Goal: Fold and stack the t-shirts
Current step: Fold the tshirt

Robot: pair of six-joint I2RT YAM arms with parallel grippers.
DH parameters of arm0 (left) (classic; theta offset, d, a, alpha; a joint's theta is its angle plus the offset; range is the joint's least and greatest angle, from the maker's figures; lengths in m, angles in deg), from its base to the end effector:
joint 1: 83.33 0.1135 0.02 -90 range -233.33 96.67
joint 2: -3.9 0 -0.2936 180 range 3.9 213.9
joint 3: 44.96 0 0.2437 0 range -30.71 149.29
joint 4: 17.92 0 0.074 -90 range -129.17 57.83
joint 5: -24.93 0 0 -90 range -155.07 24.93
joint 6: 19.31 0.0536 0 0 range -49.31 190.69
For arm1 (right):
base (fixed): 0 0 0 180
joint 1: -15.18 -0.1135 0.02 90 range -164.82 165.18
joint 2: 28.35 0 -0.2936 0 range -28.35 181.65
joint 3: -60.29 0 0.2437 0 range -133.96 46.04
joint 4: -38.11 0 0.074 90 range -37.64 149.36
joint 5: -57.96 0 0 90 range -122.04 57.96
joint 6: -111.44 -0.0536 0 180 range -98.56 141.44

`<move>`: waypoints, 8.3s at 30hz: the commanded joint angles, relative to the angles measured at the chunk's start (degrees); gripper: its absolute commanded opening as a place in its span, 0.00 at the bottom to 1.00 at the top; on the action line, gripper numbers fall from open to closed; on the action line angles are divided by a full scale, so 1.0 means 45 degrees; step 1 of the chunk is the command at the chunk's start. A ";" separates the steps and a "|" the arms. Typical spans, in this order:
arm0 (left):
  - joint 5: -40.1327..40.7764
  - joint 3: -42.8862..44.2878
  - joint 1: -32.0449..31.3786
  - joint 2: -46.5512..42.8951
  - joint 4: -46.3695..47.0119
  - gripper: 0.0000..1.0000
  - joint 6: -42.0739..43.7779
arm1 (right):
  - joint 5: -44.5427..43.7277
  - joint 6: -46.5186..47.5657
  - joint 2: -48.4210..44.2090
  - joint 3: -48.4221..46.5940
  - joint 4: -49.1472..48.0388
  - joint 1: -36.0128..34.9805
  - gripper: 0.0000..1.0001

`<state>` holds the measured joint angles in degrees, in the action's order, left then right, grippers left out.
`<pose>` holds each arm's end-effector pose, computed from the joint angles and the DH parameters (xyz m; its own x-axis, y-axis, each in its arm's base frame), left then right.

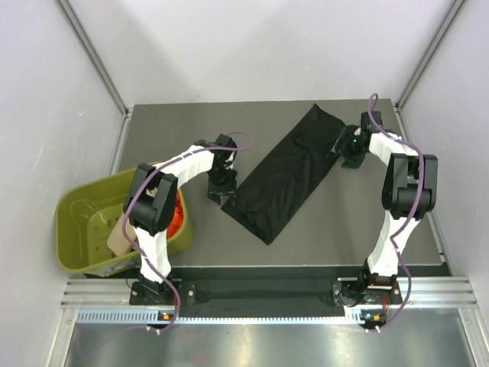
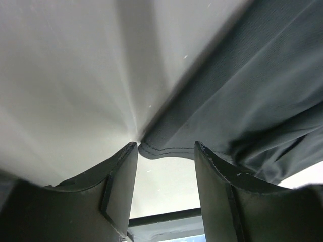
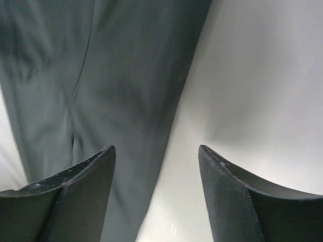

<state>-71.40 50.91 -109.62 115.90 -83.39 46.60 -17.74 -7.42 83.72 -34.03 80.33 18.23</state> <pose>0.3405 -0.1748 0.1921 -0.9953 0.0392 -0.0888 0.0530 0.9858 -0.1592 0.4255 -0.0094 0.2023 -0.7919 0.5106 -0.3351 0.3543 0.8310 0.4288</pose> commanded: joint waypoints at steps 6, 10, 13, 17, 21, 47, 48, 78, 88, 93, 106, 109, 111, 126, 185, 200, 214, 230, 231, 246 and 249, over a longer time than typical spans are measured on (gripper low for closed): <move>0.0157 -0.0522 0.0157 -0.0379 0.0796 0.53 0.0491 | 0.0317 0.0242 0.2339 -0.2887 -0.1371 0.0845 0.60; 0.0020 -0.0600 0.0274 -0.0105 0.0992 0.49 0.0570 | 0.0415 -0.0011 0.3509 -0.3884 -0.1547 0.0924 0.59; -0.0117 -0.0775 0.0333 0.0051 0.1187 0.39 0.0609 | 0.0356 -0.0401 0.4252 -0.4724 -0.1546 0.0982 0.54; -0.0682 -0.1165 0.0352 0.0168 0.1441 0.20 0.0531 | 0.0336 -0.0870 0.5249 -0.6107 -0.1547 0.0983 0.45; -0.1113 -0.1808 0.0314 -0.0006 0.1655 0.00 0.0201 | 0.0376 -0.0969 0.6187 -0.7555 -0.1352 0.0846 0.33; -0.1036 -0.2848 -0.3027 -0.3132 0.1852 0.35 -0.3220 | -0.1223 0.2074 0.3284 -0.8910 0.4857 0.0982 0.77; -0.0958 -0.2769 -0.3027 -0.3113 0.1774 0.36 -0.3142 | -0.1593 0.2213 0.2215 -0.8403 0.5034 0.1041 0.79; -0.1368 -0.3998 -0.2460 -0.3795 0.2496 0.27 -0.3003 | 0.2721 -0.1203 -1.0882 1.0626 0.0114 -0.6337 0.50; -0.3029 -0.3648 -0.3630 -0.3916 0.5074 0.40 -0.3766 | 0.1079 -0.1261 -1.0003 1.0001 0.0602 -0.7338 0.50; -0.2424 -0.2379 -0.4685 -0.2335 0.4625 0.40 -0.3844 | 0.1079 -0.1613 -0.9905 1.0157 0.0387 -0.7708 0.50; -0.0665 -0.1460 -0.5311 -0.1413 0.3414 0.41 -0.3962 | 0.0630 -0.2102 -0.9534 1.0899 0.0055 -0.8295 0.44; -0.0760 -0.1459 -0.5312 -0.1355 0.3414 0.42 -0.3942 | 0.0649 -0.2121 -0.9339 1.1133 -0.0179 -0.8295 0.43; -0.0956 -0.1440 -0.5331 -0.1180 0.3395 0.42 -0.3922 | 0.0844 -0.2180 -0.9124 1.1231 -0.0431 -0.8295 0.42; -0.2187 -0.1460 -0.5722 -0.0730 0.3609 0.16 -0.4020 | 0.0962 -0.2200 -0.8733 1.1407 -0.0844 -0.8295 0.20; -0.0800 -0.3936 -0.4708 -0.4694 0.0777 0.54 -0.3610 | 0.0259 -0.1711 -1.2384 1.3164 0.1773 -0.7397 0.00; -0.3691 -0.7299 -0.3241 -0.5458 0.4389 0.63 -0.5659 | 0.0278 -0.1867 -1.2912 1.3165 0.2106 -0.7240 0.00; -0.4003 -0.7084 -0.3690 -0.3758 0.5268 0.50 -0.6870 | 0.0337 -0.1984 -1.3030 1.3029 0.2067 -0.7221 0.00; -0.3672 -0.6384 -0.3671 -0.4909 0.4490 0.00 -0.6735 | 0.0103 -0.1946 -1.3128 1.1507 0.2983 -0.6969 0.00; -0.3614 -0.5820 -0.3652 -0.4948 0.4333 0.00 -0.6735 | 0.0064 -0.1714 -1.3050 1.1002 0.3294 -0.6793 0.00; -0.4414 0.0721 -0.1310 -0.0987 0.2965 0.00 -0.5311 | 0.0785 0.1881 -0.7467 0.4887 0.3590 -0.3042 0.00; -0.4706 0.2361 -0.0938 0.0341 0.2731 0.00 -0.5037 | 0.0903 0.2096 -0.6006 0.3698 0.3473 -0.2788 0.00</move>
<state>-90.21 54.57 -115.28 114.48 -69.14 21.18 -14.63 -1.30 52.49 -11.35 96.50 4.28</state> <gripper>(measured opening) 0.016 0.008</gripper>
